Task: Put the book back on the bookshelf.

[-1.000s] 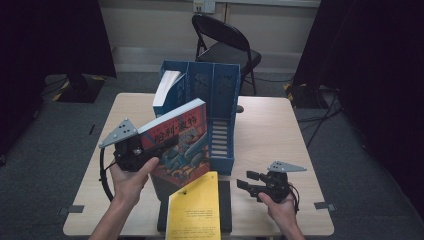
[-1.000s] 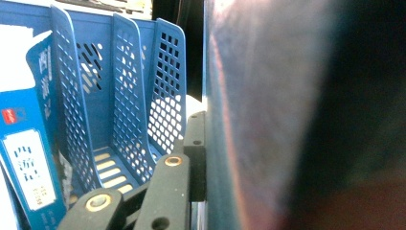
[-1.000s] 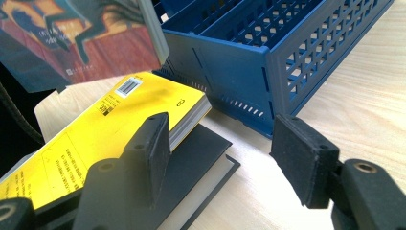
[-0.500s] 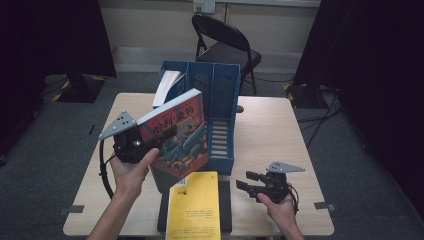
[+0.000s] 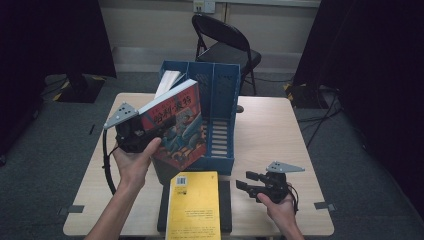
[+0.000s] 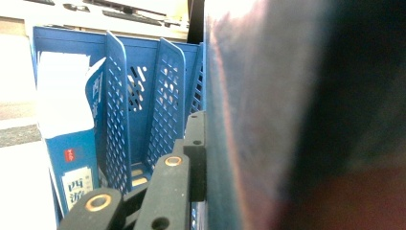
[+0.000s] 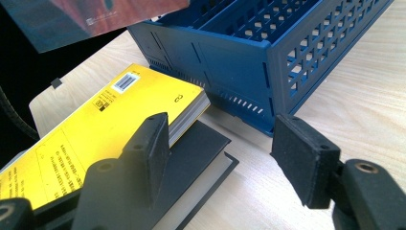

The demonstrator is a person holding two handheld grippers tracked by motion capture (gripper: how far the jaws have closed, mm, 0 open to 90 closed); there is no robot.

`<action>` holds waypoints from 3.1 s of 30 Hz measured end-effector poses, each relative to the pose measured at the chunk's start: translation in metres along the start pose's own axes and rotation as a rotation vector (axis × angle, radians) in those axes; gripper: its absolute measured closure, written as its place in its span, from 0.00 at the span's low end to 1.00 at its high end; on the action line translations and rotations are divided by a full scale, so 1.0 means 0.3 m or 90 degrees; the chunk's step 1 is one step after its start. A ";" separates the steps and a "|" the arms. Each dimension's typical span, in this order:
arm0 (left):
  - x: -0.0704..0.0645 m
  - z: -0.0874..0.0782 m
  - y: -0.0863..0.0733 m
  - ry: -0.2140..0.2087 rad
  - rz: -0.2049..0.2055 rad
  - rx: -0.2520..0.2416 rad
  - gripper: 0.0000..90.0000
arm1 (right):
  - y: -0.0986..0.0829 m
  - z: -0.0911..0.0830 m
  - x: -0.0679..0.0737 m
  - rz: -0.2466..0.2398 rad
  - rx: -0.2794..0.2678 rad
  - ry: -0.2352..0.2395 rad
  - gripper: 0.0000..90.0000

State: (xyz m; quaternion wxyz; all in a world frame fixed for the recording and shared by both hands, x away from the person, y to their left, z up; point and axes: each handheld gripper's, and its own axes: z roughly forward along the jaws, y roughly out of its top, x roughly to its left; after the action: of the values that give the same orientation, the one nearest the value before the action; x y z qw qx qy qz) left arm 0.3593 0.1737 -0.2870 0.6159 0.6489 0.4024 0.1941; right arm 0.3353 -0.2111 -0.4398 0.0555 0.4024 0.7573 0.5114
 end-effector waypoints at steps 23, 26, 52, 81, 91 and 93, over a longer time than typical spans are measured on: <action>0.009 0.153 0.039 0.048 0.037 0.016 0.83 | -0.006 -0.001 -0.005 -0.003 0.007 -0.006 0.42; 0.004 0.173 0.045 0.057 0.055 0.020 0.83 | -0.006 0.000 -0.004 -0.004 0.008 -0.007 0.42; 0.061 0.281 0.057 0.101 0.025 0.021 0.83 | -0.012 -0.007 -0.014 0.010 0.005 0.005 0.41; 0.056 0.429 0.018 0.144 0.003 0.027 0.83 | -0.012 -0.007 -0.013 0.011 0.005 0.010 0.41; 0.057 0.493 -0.014 0.160 0.026 0.037 0.83 | -0.017 -0.003 -0.015 0.010 0.012 0.016 0.41; 0.062 0.507 -0.028 0.163 0.026 0.042 0.83 | -0.018 -0.002 -0.014 0.008 0.014 0.016 0.41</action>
State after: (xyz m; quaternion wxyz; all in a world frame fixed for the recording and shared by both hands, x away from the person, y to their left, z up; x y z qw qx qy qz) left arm 0.4817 0.0894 -0.3247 0.5342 0.6465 0.4705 0.2743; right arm 0.3349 -0.2154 -0.4452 0.0384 0.4010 0.7610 0.5084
